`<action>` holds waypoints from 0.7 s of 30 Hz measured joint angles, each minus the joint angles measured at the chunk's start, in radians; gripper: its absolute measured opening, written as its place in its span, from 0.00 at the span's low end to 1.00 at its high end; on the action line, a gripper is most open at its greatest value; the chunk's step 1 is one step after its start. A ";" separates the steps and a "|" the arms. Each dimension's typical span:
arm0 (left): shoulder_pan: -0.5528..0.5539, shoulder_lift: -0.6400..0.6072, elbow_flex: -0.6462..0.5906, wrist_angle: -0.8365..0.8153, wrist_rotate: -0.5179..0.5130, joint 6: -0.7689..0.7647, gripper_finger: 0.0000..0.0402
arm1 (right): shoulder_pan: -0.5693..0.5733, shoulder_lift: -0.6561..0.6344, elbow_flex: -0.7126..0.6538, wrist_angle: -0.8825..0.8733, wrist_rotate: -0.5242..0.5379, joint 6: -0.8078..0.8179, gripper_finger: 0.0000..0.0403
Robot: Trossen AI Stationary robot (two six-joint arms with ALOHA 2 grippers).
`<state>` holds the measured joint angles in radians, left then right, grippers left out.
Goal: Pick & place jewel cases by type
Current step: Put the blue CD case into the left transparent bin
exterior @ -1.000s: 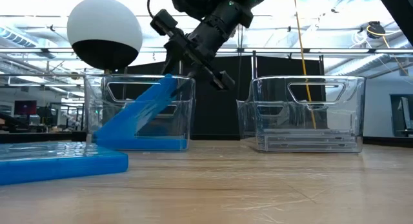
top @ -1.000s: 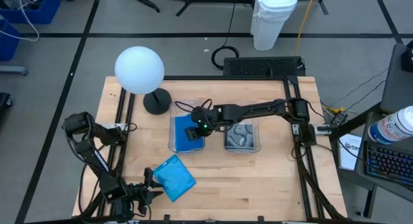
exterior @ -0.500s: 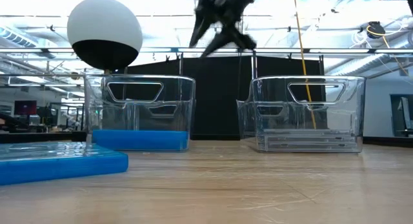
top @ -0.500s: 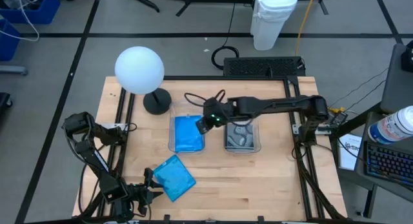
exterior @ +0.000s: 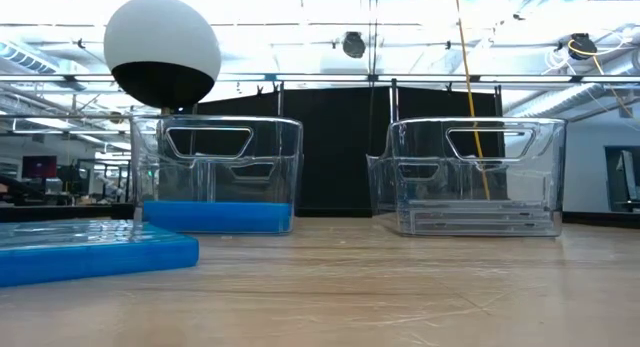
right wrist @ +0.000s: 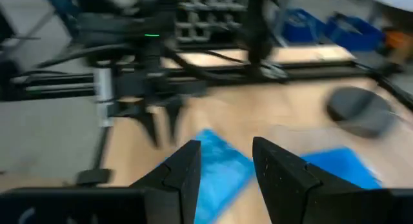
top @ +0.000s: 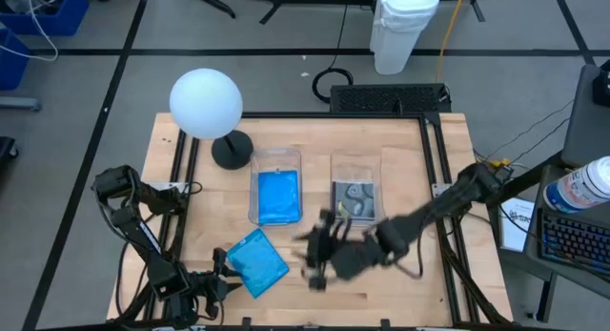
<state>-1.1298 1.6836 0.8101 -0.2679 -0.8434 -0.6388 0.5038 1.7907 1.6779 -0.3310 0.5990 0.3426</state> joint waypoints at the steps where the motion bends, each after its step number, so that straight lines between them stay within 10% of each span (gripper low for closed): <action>1: 0.005 0.000 0.000 0.011 -0.001 -0.001 0.33 | 0.023 0.025 0.000 0.048 0.000 -0.024 0.32; 13: 0.065 0.000 0.008 0.100 0.056 0.098 0.33 | 0.113 0.332 0.000 0.387 0.030 -0.102 0.31; 21: 0.038 0.000 0.116 -0.138 0.162 0.163 0.33 | 0.082 0.368 -0.001 0.355 0.006 -0.058 0.06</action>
<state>-1.0919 1.6839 0.9261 -0.4058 -0.6814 -0.4759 0.5861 2.1590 1.6772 0.0235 0.6055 0.2843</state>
